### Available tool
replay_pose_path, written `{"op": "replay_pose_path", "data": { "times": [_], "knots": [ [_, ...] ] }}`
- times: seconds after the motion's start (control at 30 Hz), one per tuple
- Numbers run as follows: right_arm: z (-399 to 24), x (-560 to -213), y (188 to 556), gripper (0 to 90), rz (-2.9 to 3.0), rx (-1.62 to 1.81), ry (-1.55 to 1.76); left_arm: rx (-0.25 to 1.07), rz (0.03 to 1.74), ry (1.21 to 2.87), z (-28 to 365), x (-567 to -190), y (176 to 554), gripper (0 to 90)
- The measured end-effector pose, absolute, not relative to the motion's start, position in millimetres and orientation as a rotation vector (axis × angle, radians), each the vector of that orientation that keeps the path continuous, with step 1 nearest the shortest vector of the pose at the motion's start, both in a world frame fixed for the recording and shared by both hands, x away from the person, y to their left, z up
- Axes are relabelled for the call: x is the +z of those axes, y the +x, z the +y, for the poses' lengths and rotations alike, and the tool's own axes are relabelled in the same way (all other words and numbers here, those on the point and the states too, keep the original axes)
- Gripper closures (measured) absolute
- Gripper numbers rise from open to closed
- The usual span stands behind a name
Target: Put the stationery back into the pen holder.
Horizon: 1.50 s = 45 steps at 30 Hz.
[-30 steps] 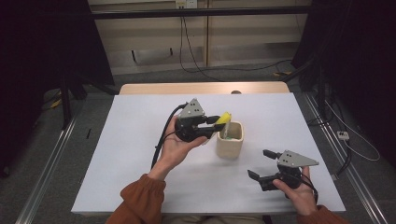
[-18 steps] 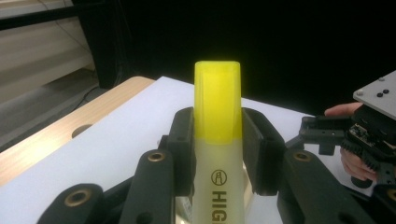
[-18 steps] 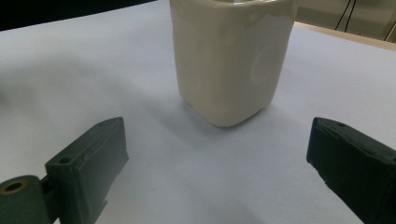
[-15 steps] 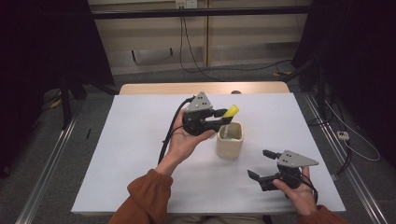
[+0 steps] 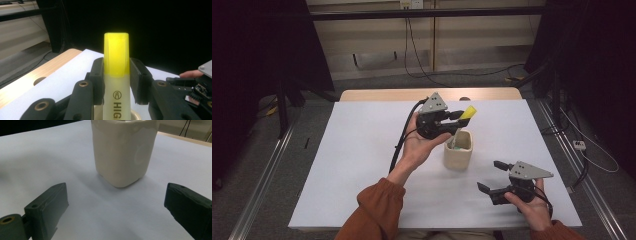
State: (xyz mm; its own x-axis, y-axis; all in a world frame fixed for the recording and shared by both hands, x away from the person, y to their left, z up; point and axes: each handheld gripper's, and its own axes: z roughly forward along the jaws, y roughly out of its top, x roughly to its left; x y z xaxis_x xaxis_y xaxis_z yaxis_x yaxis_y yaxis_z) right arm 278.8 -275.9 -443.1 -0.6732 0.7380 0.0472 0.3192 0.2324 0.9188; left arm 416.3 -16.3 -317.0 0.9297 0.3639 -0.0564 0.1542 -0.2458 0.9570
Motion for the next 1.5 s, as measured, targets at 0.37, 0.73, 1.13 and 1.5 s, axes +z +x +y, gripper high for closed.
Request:
{"op": "replay_pose_path", "data": {
  "times": [0.37,0.73,1.13,1.5],
  "knots": [
    [-276,-443,278,4.9,2.117,1.427,0.970,0.204,0.378,1.825,-33,-322,419,67.2],
    [-277,-443,278,4.8,2.116,1.433,0.978,0.179,0.392,1.817,-40,-334,429,67.1],
    [-276,-443,278,4.8,2.119,1.431,0.977,0.176,0.432,1.826,-36,-355,437,67.1],
    [-277,-443,277,4.7,2.118,1.433,0.973,0.162,0.408,1.837,-54,-361,434,67.0]
  ]
}}
